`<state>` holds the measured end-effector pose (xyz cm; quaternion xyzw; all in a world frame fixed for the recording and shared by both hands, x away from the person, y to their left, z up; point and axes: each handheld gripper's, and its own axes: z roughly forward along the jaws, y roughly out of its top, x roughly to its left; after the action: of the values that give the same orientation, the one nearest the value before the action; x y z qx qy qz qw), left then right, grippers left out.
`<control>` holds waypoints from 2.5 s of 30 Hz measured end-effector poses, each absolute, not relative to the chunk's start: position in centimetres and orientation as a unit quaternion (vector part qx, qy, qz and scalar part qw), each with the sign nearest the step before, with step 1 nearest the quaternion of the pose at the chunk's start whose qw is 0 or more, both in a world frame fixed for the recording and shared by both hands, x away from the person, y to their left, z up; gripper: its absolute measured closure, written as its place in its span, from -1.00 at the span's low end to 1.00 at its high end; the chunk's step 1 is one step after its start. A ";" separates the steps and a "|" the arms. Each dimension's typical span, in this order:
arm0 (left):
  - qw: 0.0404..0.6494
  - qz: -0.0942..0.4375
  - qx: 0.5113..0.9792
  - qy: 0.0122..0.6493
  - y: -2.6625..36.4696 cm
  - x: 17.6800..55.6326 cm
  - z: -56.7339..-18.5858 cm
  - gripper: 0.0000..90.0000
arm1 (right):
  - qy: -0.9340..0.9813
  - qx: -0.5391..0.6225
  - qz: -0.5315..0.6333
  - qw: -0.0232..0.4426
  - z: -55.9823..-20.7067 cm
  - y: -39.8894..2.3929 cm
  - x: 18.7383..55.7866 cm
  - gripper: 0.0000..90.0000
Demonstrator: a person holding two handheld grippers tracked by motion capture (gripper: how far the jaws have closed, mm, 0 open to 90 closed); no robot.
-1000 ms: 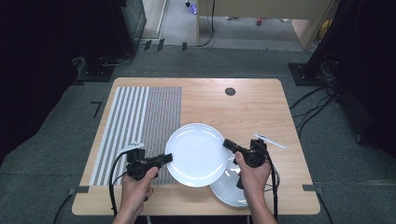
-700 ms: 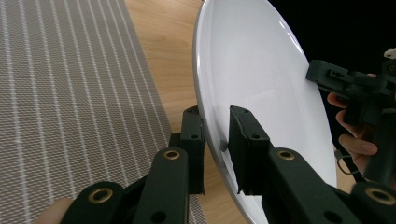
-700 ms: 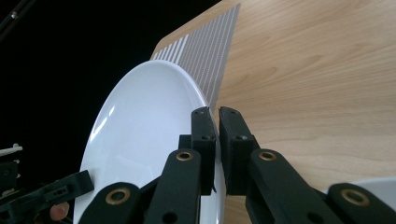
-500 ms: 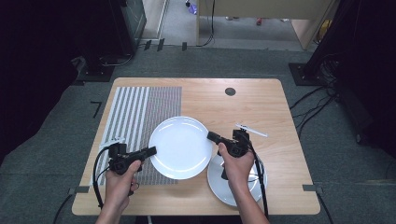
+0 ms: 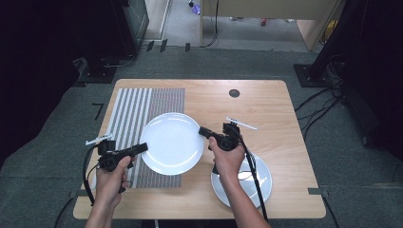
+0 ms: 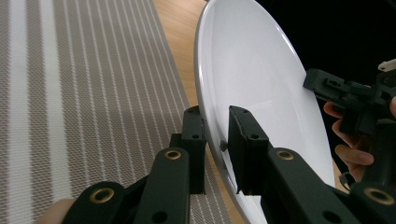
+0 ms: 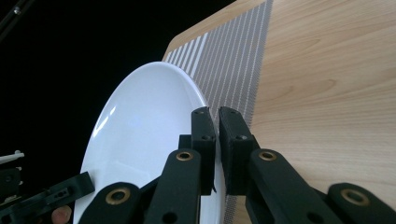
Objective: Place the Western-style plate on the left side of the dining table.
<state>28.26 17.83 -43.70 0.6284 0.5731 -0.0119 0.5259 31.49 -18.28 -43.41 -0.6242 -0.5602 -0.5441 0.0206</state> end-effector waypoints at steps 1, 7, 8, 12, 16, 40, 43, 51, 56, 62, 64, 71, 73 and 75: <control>0.526 -0.007 0.626 0.576 18.1 28.4 -43.7 0.73 | -0.562 -0.624 -0.543 0.021 -43.4 -17.9 31.7 0.91; 0.518 0.002 0.620 0.589 19.5 29.2 -44.3 0.73 | -0.567 -0.627 -0.533 0.020 -43.9 -15.9 33.3 0.90; 0.517 0.003 0.618 0.592 19.7 29.3 -44.4 0.73 | -0.568 -0.628 -0.531 0.024 -44.1 -15.6 33.6 0.90; 0.509 0.017 0.613 0.605 20.6 29.9 -44.9 0.73 | -0.571 -0.631 -0.525 0.032 -44.9 -14.5 34.5 0.90; 0.502 0.028 0.607 0.616 21.3 30.5 -45.4 0.73 | -0.567 -0.636 -0.521 0.040 -46.1 -13.3 35.5 0.89; 0.483 0.043 0.578 0.656 23.9 35.0 -49.0 0.77 | -0.546 -0.670 -0.500 0.043 -51.1 -9.1 39.1 0.87; 0.483 0.049 0.576 0.658 24.0 35.6 -49.1 0.77 | -0.531 -0.681 -0.504 0.032 -51.3 -8.6 39.4 0.85; 0.478 0.046 0.564 0.671 24.6 36.6 -50.2 0.76 | -0.515 -0.691 -0.506 0.029 -52.1 -7.7 39.9 0.85; 0.483 0.044 0.552 0.678 25.0 37.1 -50.5 0.76 | -0.521 -0.683 -0.511 0.025 -52.3 -7.3 40.0 0.85; 0.485 0.042 0.544 0.683 25.1 37.7 -50.9 0.76 | -0.517 -0.680 -0.520 0.007 -52.7 -7.0 40.3 0.82; 0.487 0.044 0.537 0.687 25.3 37.8 -51.1 0.76 | -0.521 -0.672 -0.527 0.007 -52.9 -6.9 40.4 0.80; 0.484 0.053 0.534 0.691 25.6 37.8 -51.4 0.75 | -0.541 -0.649 -0.535 -0.017 -53.3 -6.1 40.4 0.71; 0.481 0.063 0.539 0.689 25.4 37.8 -51.4 0.68 | -0.551 -0.642 -0.532 -0.021 -53.3 -5.9 40.5 0.60; 0.468 0.071 0.548 0.689 25.2 37.8 -51.5 0.58 | -0.557 -0.641 -0.528 -0.024 -53.2 -6.0 40.5 0.55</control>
<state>37.82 25.16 -51.49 0.5481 0.6895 0.0706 0.4682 40.52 -5.98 -53.20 -0.6410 -0.5566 -0.5279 -0.0245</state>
